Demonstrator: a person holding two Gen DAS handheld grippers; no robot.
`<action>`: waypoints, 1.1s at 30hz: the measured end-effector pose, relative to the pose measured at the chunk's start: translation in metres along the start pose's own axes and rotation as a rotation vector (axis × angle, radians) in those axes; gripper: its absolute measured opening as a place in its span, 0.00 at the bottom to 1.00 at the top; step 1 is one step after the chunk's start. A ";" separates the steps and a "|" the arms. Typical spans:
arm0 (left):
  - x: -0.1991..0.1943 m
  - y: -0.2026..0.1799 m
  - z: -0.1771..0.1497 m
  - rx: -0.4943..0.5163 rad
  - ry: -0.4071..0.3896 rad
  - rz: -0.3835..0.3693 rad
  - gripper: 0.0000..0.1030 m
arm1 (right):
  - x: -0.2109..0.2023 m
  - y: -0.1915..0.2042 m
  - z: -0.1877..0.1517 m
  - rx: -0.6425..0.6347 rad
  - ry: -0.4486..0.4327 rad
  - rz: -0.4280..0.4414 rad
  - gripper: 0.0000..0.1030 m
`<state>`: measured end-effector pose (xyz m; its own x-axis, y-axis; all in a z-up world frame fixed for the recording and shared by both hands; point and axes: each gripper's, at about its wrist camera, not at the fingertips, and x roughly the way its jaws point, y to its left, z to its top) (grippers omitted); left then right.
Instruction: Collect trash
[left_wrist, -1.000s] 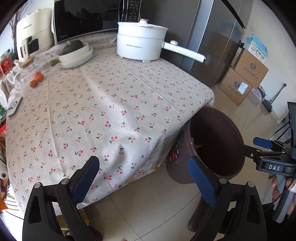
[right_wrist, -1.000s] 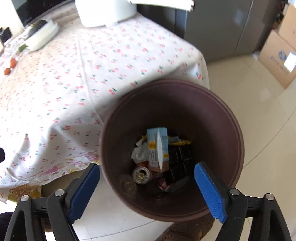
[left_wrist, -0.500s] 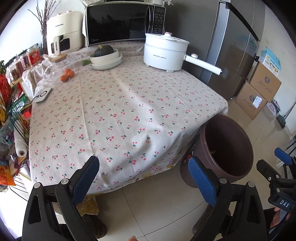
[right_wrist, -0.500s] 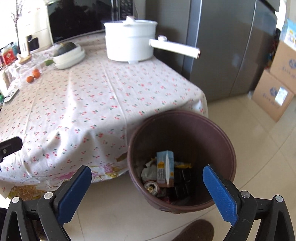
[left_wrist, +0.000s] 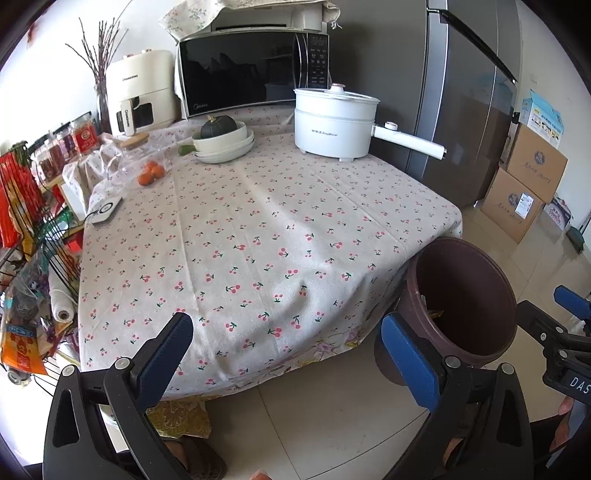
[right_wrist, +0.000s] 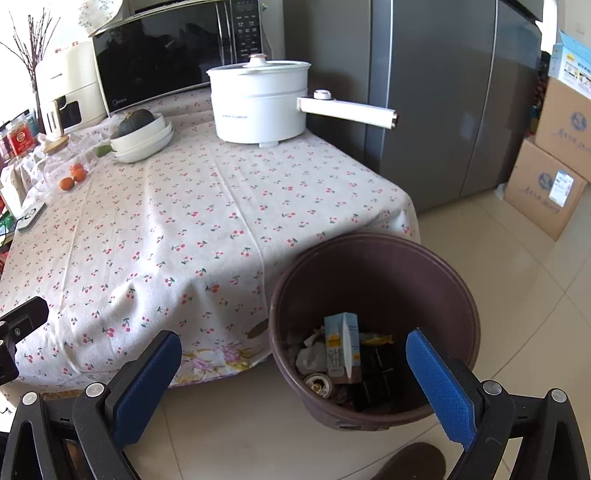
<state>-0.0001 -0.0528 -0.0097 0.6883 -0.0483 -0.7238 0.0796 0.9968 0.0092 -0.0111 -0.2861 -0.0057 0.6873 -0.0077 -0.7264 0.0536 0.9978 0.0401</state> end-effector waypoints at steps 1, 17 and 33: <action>0.000 -0.001 0.000 0.001 0.000 -0.002 1.00 | 0.000 0.000 0.000 -0.003 -0.001 -0.004 0.97; -0.004 -0.007 -0.003 0.008 -0.006 -0.011 1.00 | 0.004 0.009 -0.006 -0.053 0.010 -0.018 0.98; -0.007 -0.012 -0.004 0.019 -0.007 -0.018 1.00 | 0.006 0.007 -0.006 -0.049 0.017 -0.016 0.98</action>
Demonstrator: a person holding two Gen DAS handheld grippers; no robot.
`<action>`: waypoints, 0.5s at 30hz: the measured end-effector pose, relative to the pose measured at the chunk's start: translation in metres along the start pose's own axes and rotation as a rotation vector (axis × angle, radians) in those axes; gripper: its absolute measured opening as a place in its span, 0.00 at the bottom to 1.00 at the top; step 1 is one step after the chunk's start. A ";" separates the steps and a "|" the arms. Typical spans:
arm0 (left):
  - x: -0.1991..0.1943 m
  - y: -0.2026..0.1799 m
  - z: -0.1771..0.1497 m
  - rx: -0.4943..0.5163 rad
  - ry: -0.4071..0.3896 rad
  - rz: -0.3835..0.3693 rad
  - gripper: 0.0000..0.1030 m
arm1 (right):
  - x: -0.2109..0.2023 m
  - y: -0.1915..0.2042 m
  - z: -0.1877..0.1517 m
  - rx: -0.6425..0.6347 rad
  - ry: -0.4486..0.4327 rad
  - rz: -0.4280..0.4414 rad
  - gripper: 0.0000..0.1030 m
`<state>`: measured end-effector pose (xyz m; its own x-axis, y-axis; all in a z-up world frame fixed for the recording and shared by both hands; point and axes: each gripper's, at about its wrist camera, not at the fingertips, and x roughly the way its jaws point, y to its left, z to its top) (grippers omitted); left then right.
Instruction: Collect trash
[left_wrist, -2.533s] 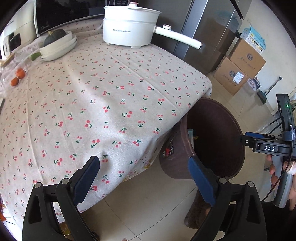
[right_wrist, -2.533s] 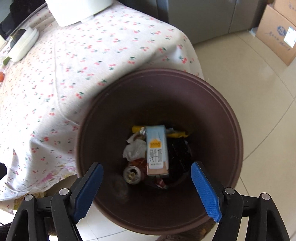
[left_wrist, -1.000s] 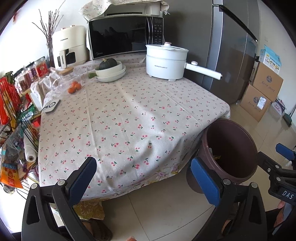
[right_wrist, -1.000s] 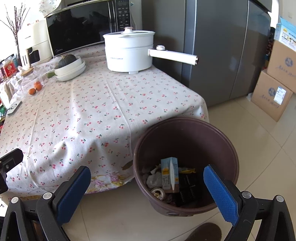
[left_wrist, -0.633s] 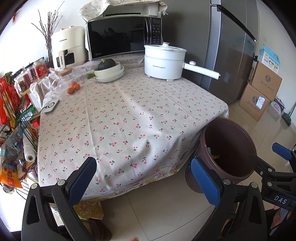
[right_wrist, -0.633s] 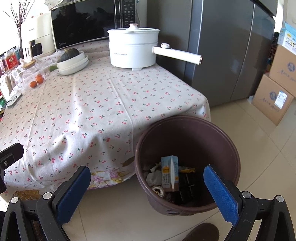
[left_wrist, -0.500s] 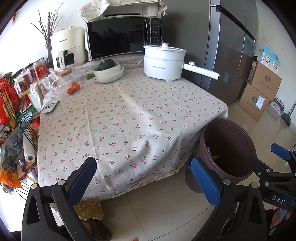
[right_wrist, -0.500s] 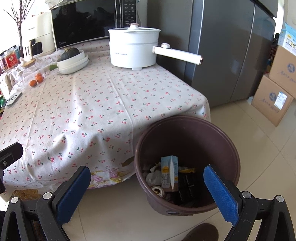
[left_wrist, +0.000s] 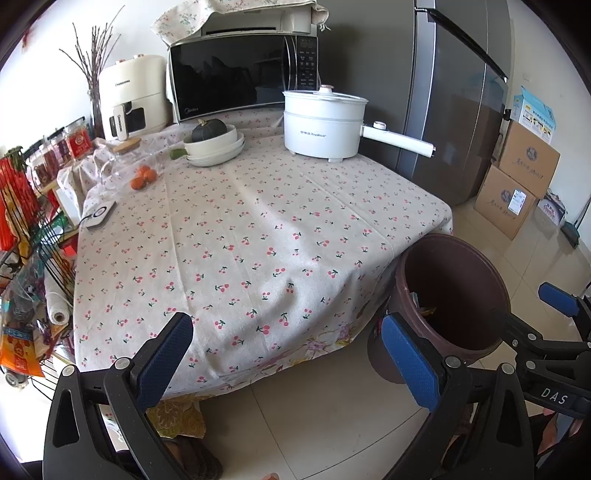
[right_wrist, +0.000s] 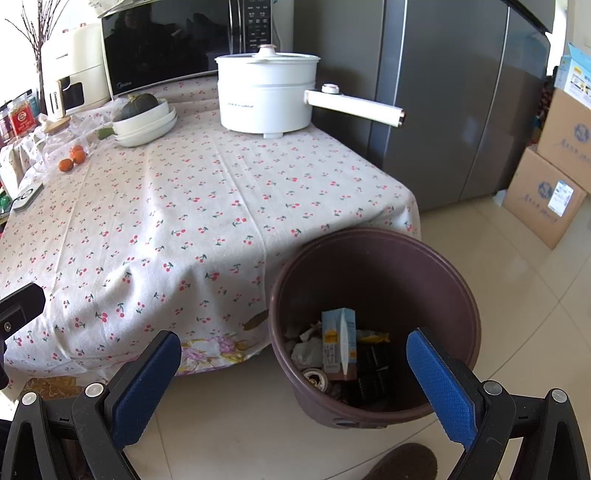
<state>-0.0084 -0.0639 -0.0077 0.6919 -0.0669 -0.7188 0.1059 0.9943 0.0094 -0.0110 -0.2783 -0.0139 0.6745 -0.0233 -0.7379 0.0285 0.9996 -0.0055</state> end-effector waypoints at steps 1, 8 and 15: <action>0.000 0.000 0.000 0.000 0.000 -0.001 1.00 | 0.000 0.000 0.000 0.000 0.000 0.000 0.98; 0.000 0.000 0.000 -0.003 -0.001 -0.002 1.00 | 0.000 0.000 0.001 0.002 -0.004 -0.004 0.98; -0.001 0.001 0.000 -0.007 -0.002 -0.006 1.00 | -0.001 -0.002 0.001 0.007 -0.014 -0.006 0.98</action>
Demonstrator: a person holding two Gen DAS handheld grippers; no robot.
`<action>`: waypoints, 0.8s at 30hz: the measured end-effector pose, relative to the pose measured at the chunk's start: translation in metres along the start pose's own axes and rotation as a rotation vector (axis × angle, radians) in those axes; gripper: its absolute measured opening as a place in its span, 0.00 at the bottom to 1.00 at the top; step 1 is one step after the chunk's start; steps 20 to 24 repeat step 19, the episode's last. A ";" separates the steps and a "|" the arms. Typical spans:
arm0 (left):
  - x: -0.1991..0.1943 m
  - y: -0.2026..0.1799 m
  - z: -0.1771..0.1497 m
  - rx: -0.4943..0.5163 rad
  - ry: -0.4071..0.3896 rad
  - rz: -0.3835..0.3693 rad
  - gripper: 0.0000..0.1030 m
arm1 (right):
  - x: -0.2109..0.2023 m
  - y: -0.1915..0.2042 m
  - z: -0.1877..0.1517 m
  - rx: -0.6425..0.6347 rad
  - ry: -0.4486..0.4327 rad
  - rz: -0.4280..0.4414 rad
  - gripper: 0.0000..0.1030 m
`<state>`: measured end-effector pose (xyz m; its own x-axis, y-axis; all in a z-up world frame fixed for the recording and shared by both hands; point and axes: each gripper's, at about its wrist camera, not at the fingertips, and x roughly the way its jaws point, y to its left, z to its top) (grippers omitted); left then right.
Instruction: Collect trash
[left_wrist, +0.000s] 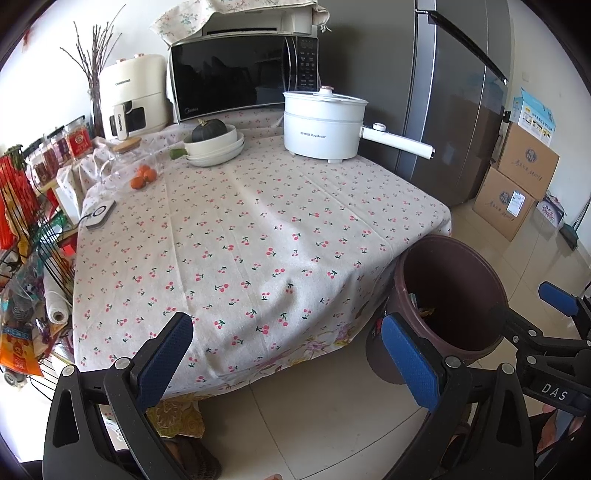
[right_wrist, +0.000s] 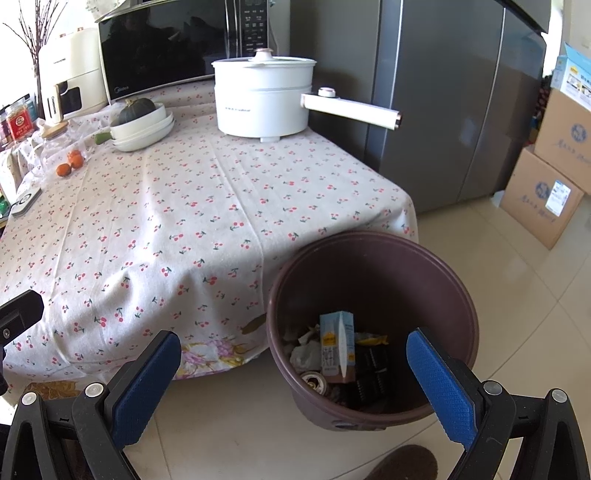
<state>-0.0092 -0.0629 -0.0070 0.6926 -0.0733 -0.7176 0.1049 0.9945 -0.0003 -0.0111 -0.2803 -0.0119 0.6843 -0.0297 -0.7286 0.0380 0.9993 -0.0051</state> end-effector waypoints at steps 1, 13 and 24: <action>0.000 0.000 0.000 -0.001 0.001 -0.002 1.00 | 0.000 0.000 0.000 0.000 -0.002 -0.001 0.98; -0.003 0.003 0.002 -0.018 0.007 -0.021 1.00 | -0.004 -0.001 0.002 0.002 -0.027 -0.002 0.98; 0.000 0.010 0.006 -0.058 0.038 -0.047 1.00 | -0.006 0.001 0.001 0.000 -0.043 -0.006 0.98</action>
